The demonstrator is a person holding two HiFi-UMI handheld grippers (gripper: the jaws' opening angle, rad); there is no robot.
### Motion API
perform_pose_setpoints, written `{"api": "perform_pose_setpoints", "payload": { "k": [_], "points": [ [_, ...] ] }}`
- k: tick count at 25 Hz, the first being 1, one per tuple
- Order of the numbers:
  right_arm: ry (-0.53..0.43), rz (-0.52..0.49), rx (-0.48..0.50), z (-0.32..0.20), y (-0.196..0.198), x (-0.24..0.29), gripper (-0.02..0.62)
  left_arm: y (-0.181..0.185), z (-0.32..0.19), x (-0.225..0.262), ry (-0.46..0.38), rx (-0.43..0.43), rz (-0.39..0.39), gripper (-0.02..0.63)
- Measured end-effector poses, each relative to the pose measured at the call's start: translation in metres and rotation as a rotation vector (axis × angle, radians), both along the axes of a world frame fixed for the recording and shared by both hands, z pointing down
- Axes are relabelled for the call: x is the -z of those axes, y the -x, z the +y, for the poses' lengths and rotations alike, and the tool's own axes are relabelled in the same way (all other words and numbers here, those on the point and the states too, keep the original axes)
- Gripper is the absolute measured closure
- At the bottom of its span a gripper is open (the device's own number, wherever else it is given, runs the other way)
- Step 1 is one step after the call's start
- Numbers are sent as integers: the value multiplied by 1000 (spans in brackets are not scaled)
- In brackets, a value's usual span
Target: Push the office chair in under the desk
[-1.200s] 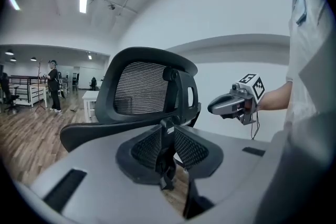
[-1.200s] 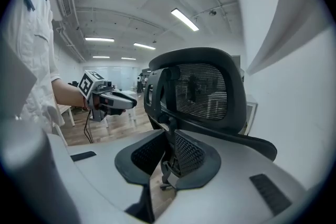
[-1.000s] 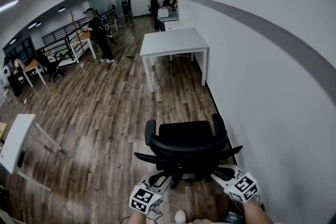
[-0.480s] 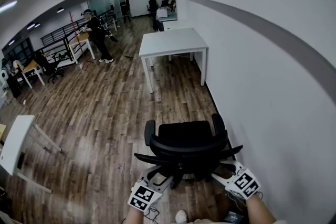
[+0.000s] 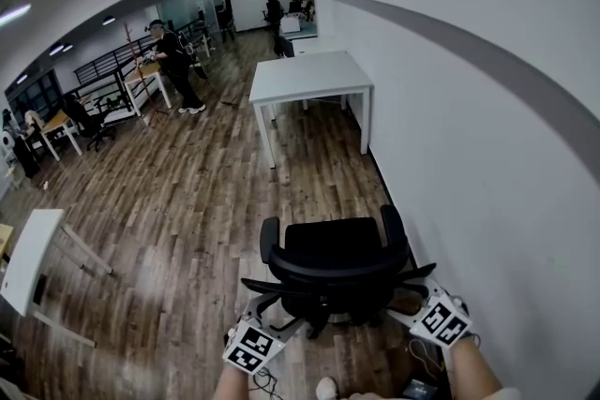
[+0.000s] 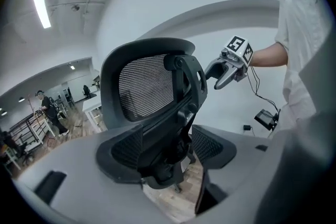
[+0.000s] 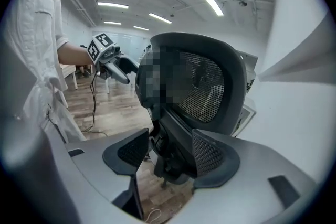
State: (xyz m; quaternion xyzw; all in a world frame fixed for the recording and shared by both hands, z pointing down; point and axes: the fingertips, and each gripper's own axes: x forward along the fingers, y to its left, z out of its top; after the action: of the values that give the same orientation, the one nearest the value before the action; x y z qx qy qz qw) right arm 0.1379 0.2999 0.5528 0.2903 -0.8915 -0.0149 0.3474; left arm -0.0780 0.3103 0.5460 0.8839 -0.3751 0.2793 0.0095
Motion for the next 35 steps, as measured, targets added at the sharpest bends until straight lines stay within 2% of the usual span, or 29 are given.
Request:
{"api": "perform_pose_setpoints", "payload": {
  "k": [6, 9, 15, 23, 26, 31, 35],
  "points": [
    [-36, 214, 89, -19, -19, -5, 330, 12, -8, -11, 25, -81, -206, 287],
    [-29, 276, 113, -28, -25, -4, 328, 21, -12, -14, 60, -126, -329, 278],
    [14, 370, 147, -41, -37, -8, 328, 34, -24, -19, 149, -168, -462, 271],
    [94, 512, 198, -55, -47, -29, 328, 53, -39, -51, 272, -222, -659, 256],
    [102, 562, 225, -57, -42, -33, 328, 56, -43, -58, 289, -238, -694, 256],
    [144, 619, 240, -61, -43, -49, 328, 56, -46, -61, 303, -255, -684, 257],
    [159, 650, 256, -61, -45, -53, 328, 66, -48, -63, 332, -224, -731, 256]
  ]
}}
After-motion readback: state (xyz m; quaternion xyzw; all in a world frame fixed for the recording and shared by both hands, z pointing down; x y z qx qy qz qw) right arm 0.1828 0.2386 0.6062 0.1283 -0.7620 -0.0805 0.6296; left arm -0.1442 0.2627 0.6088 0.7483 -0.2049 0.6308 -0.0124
